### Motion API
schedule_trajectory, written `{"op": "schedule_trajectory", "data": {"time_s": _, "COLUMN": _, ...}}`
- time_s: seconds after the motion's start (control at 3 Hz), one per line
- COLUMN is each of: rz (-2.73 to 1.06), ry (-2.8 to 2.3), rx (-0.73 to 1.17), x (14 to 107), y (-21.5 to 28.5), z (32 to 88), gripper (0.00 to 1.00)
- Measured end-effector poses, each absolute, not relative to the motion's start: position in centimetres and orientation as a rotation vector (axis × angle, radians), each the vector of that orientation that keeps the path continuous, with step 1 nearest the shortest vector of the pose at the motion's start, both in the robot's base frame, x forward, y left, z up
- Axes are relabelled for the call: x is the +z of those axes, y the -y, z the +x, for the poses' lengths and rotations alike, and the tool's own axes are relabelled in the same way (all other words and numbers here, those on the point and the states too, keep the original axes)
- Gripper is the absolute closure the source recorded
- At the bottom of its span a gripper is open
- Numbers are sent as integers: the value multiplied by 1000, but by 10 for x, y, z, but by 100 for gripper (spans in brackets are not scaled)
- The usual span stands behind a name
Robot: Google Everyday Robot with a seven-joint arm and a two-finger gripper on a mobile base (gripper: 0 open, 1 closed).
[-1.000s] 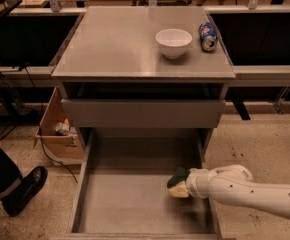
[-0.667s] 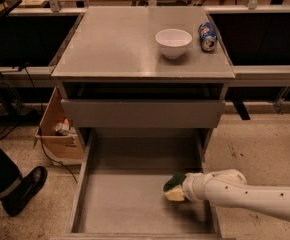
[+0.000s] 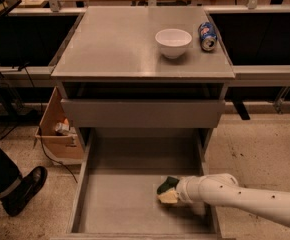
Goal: Place sponge into middle drawer
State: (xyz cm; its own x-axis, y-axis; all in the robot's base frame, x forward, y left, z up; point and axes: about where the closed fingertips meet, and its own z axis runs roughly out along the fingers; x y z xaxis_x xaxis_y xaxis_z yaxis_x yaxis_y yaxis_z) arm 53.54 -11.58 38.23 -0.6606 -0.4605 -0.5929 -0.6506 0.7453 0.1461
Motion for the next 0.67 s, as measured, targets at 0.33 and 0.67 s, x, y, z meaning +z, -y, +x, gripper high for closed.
{"op": "schedule_trajectory", "data": {"time_s": 0.33, "rz": -837, "ry": -2416, "rx": 508, "x": 378, "y": 110, "z": 535, "gripper": 51}}
{"op": "schedule_trajectory", "data": {"time_s": 0.67, "rz": -842, "ry": -2423, "rx": 539, "x": 377, "y": 106, "z": 534, "gripper": 28}}
